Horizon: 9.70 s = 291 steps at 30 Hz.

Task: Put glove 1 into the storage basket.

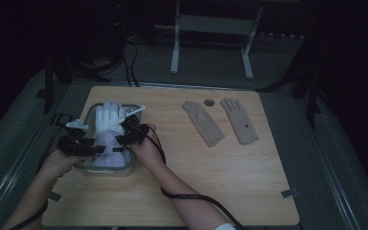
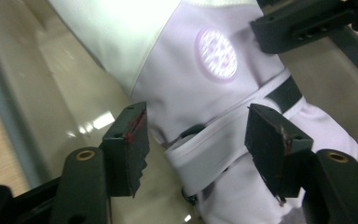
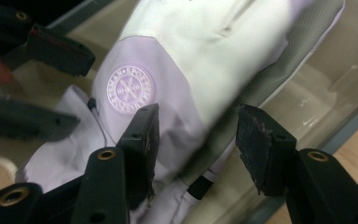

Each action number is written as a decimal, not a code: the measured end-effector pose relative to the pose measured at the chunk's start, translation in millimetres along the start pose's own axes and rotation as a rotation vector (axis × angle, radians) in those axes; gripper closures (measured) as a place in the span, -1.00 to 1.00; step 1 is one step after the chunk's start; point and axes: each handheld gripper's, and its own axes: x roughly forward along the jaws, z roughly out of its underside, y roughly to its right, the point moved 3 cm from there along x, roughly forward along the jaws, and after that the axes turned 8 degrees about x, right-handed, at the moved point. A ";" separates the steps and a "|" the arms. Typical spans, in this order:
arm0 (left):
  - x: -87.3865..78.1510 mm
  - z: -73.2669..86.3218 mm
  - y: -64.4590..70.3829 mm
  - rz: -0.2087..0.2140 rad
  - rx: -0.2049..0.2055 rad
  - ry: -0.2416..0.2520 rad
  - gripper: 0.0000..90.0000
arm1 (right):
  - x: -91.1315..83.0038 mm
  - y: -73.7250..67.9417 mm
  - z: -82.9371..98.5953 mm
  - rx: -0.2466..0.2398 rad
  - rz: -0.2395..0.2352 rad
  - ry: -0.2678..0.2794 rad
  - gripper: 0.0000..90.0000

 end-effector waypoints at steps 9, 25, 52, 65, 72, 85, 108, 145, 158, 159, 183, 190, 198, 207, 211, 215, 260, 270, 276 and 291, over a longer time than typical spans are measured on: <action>-3.4 -11.1 17.0 -0.054 0.041 0.077 0.14 | -22.5 7.2 -5.8 -0.017 -0.025 0.066 0.15; 41.1 -49.4 15.1 -0.215 0.014 0.096 0.90 | -35.8 27.0 5.5 -0.003 -0.017 0.070 0.30; 40.8 -52.2 42.8 -0.067 -0.001 0.097 0.79 | -62.2 47.2 10.2 -0.027 -0.038 0.097 -0.01; 24.4 -62.2 74.5 0.025 -0.010 0.219 0.71 | -91.8 73.9 24.3 -0.065 -0.007 0.096 -0.56; 30.2 -66.7 101.1 0.068 0.028 0.255 0.70 | -113.4 93.1 37.1 -0.085 -0.006 0.123 -0.66; 46.9 -69.3 149.0 0.116 0.109 0.324 0.62 | -147.0 139.7 64.4 -0.089 0.045 0.148 -0.66; 92.3 -28.4 203.1 0.175 0.180 0.372 0.34 | -148.5 216.2 94.3 -0.063 0.163 0.159 -0.76; 97.1 -5.5 213.1 0.150 0.157 0.373 -0.94 | -86.4 289.3 62.3 0.042 0.260 0.052 -0.08; 96.5 -4.1 217.6 0.148 0.170 0.375 -0.93 | -80.9 284.8 68.3 0.021 0.292 0.014 0.63; 96.4 -4.1 218.3 0.144 0.173 0.376 -0.94 | -80.6 282.6 68.3 0.027 0.304 0.012 0.73; 91.0 -8.7 221.2 0.124 0.156 0.402 -0.94 | -163.6 166.5 93.7 0.225 0.366 0.222 0.82; 89.7 -10.1 221.5 0.116 0.173 0.429 -0.93 | -151.1 154.0 128.3 0.287 0.424 0.202 0.81; 91.3 -9.2 221.4 0.117 0.173 0.426 -0.94 | -121.4 164.3 157.0 0.389 0.405 0.127 0.65; 90.8 -8.4 221.9 0.123 0.179 0.430 -0.94 | -112.5 155.8 155.1 0.336 0.378 0.118 0.04; 91.5 -7.9 221.0 0.126 0.171 0.425 -0.94 | -114.6 154.1 151.2 0.302 0.355 0.087 -0.18; 91.5 -7.5 220.9 0.118 0.171 0.424 -0.94 | -124.7 155.8 147.1 0.301 0.325 0.101 -0.31; 93.4 -2.1 222.5 0.173 0.172 0.411 -0.94 | -190.0 363.5 105.1 0.197 0.441 0.159 0.00; 94.5 0.1 225.4 0.190 0.174 0.398 -0.94 | -168.2 391.4 116.5 0.275 0.441 0.093 0.09; 94.1 0.3 225.1 0.187 0.168 0.399 -0.94 | -171.7 391.8 117.5 0.310 0.486 0.084 0.79; 89.9 -1.9 224.2 0.176 0.169 0.418 -0.94 | -194.7 363.3 106.7 0.468 0.511 0.197 0.88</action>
